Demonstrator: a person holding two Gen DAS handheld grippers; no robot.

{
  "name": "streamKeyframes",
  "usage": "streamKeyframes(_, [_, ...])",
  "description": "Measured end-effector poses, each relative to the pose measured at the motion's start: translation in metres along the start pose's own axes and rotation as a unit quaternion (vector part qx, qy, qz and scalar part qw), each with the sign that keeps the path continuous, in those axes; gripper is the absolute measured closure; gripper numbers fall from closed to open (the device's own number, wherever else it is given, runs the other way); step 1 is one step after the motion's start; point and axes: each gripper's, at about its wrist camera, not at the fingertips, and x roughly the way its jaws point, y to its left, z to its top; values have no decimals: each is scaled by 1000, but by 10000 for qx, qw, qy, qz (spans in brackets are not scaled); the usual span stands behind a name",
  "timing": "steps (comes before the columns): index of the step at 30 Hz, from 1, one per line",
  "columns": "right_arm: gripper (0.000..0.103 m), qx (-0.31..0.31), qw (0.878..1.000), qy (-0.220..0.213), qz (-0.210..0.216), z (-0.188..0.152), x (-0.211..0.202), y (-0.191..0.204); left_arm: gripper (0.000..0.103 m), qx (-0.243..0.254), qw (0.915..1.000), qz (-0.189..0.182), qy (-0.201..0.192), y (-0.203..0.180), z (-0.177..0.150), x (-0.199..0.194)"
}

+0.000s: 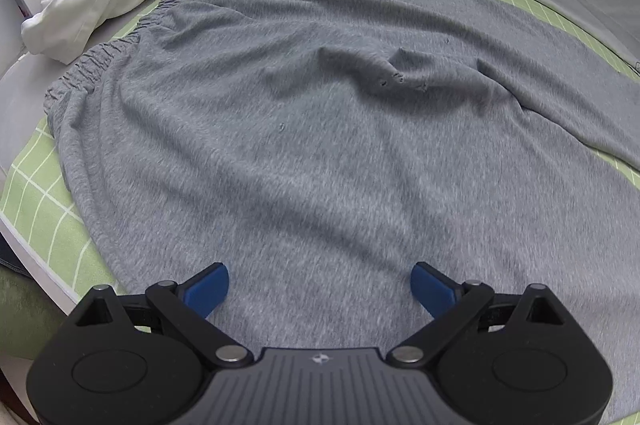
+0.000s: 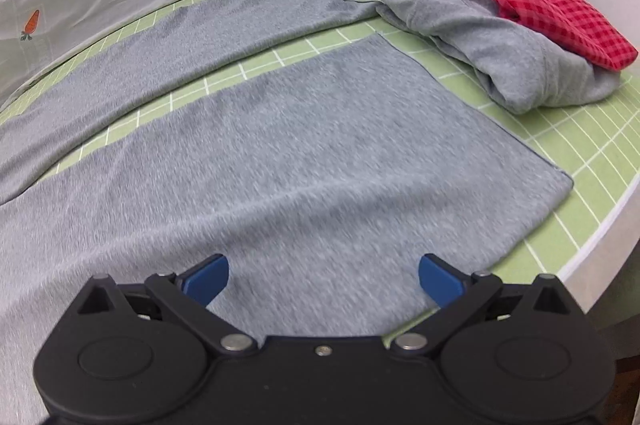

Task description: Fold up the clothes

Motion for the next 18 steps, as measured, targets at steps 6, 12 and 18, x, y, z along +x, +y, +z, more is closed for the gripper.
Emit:
streamKeyframes(6, [0,0,10000,40,-74,-17,-10,-12,5,182,9998,-11,0,-5,-8,-2])
streamKeyframes(12, [0,-151,9997,-74,-168,-21,-9,-13,2,316,9995,-13,-3,-9,-15,-4])
streamKeyframes(18, [0,265,9985,-218,-424,-4,3,-23,2,181,9998,-42,-5,-3,-14,-6])
